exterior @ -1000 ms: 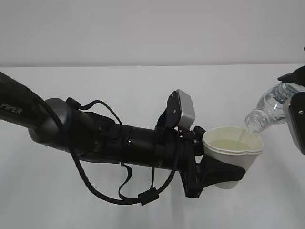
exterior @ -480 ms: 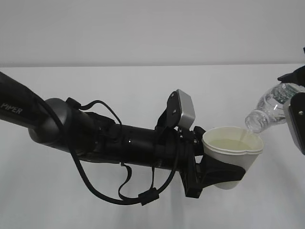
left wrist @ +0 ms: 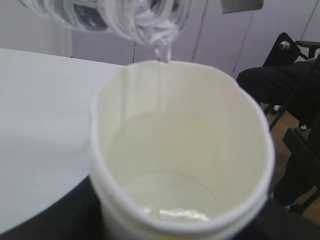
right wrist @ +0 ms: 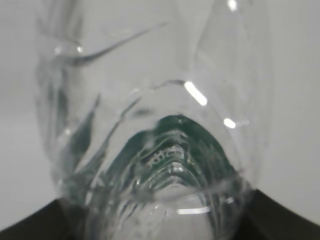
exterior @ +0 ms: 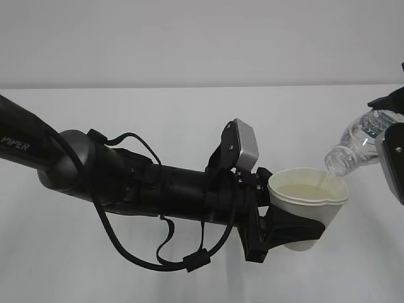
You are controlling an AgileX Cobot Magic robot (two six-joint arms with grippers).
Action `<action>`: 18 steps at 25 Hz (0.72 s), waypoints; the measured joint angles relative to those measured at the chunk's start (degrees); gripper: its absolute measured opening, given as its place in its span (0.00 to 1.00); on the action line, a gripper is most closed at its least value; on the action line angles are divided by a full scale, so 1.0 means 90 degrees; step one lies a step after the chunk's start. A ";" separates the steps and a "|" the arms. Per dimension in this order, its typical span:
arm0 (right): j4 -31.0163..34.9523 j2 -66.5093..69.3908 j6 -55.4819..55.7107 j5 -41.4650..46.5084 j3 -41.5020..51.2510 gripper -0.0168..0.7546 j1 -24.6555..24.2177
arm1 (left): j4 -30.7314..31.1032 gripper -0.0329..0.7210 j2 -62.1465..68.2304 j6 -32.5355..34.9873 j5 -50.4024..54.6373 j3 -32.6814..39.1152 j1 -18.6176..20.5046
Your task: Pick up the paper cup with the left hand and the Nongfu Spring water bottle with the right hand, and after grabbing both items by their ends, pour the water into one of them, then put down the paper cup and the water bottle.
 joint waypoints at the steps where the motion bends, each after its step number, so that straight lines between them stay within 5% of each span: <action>1: 0.0000 0.0000 0.0000 0.0000 0.0000 0.55 0.0000 | 0.0000 0.59 0.0000 0.0000 0.0000 0.0000 0.0000; 18: -0.0011 0.0000 0.0187 -0.0028 0.0000 0.55 0.0000 | 0.0040 0.59 0.0000 -0.0012 0.0000 0.0000 0.0000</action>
